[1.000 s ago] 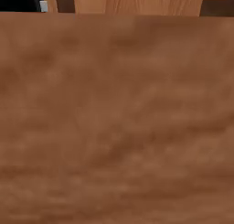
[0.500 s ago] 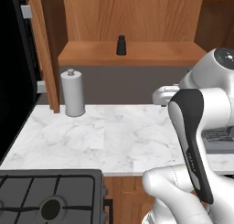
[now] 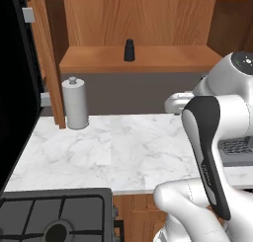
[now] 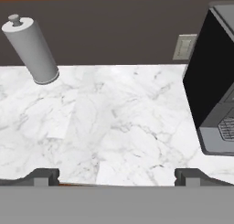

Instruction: Move the shaker and shaker from the cabinet to the dining counter.

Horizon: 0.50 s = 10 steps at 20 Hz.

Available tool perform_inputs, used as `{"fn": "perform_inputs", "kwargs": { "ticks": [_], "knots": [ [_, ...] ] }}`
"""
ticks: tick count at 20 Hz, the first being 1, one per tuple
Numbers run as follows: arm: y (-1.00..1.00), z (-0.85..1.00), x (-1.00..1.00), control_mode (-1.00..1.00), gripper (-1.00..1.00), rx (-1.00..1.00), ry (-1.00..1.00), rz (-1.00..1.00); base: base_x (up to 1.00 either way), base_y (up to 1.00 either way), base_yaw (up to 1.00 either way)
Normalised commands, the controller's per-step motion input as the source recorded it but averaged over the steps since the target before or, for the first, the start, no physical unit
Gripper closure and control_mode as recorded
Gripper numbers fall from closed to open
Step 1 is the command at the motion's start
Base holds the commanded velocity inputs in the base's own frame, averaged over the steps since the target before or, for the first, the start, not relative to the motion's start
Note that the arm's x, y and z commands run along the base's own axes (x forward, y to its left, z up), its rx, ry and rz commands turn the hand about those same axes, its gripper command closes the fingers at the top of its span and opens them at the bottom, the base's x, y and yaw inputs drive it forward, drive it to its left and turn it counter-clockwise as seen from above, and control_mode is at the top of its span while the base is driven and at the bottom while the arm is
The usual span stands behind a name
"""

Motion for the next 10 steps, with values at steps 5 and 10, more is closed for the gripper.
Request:
{"fn": "perform_inputs", "kwargs": {
  "ticks": [5,10],
  "knots": [
    [0.0,0.0,0.0,1.0,-1.0,0.0,0.0,0.0,0.02,0.0,0.0],
    [0.0,0.0,0.0,1.0,-1.0,0.0,0.0,0.0,0.0,0.0,0.0]
  ]
}}
